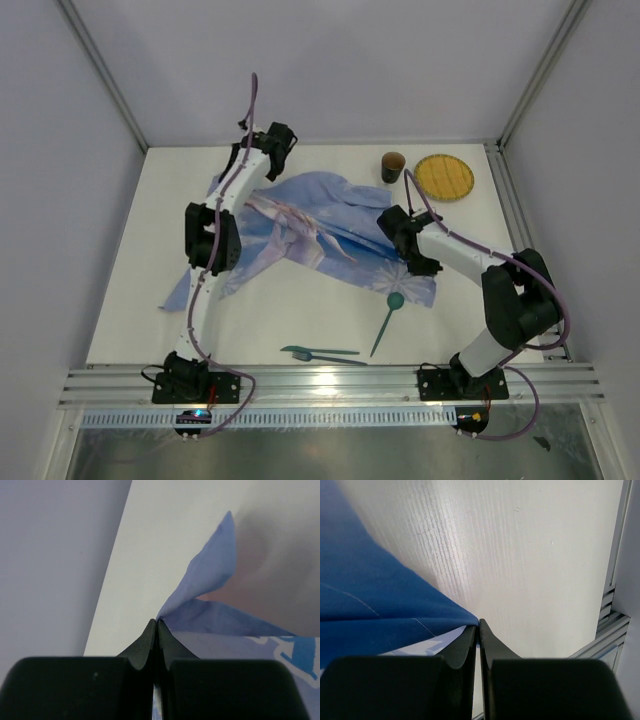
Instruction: Set the dinner table for one person
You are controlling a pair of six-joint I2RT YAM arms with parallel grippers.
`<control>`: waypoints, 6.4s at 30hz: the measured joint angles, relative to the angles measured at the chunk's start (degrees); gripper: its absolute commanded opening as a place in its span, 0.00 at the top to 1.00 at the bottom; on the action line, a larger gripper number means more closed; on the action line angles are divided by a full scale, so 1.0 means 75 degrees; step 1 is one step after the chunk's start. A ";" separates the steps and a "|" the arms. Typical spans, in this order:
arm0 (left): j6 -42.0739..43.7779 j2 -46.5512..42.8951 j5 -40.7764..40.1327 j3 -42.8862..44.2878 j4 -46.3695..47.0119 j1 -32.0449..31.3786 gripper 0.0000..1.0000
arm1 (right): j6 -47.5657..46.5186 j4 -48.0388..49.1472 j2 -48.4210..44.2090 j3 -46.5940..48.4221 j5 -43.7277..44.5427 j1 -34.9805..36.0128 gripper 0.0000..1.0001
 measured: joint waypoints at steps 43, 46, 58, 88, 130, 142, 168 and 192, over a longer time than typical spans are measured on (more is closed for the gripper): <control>-0.1271 -0.0930 0.1635 -0.1169 -0.0883 -0.3226 0.51 | -0.0329 -0.0699 -0.0125 0.0717 0.0600 -0.0501 0.93; -0.1300 -0.0912 0.1649 -0.1180 -0.0918 -0.3217 0.51 | -0.0306 -0.0825 -0.0294 0.0717 0.0597 -0.0918 0.93; -0.1198 -0.0761 0.1247 -0.1105 -0.0944 -0.3229 0.50 | -0.0901 -0.1061 -0.1521 0.0988 0.0836 -0.2640 0.93; -0.1116 -0.1562 0.1667 -0.0280 -0.0962 -0.2929 0.45 | -0.1536 -0.0122 -0.3060 0.0615 -0.2801 -0.1335 0.23; -0.1294 -0.2640 0.2961 -0.1999 -0.0740 -0.2929 0.48 | 0.6770 0.0122 -0.0962 -0.1367 -0.2311 0.3652 0.30; -0.1119 -0.2658 0.2777 -0.2031 -0.0667 -0.2929 0.48 | 0.6843 0.0321 -0.0714 -0.1463 -0.2092 0.3652 0.49; -0.1005 -0.2553 0.2669 -0.1215 -0.0694 -0.2929 0.48 | 0.5429 0.1090 -0.1288 -0.2104 -0.2489 0.3660 0.97; -0.1035 -0.2194 0.2815 -0.0769 -0.0740 -0.2929 0.47 | -0.1501 0.0166 0.0525 0.1329 -0.5158 0.6761 0.97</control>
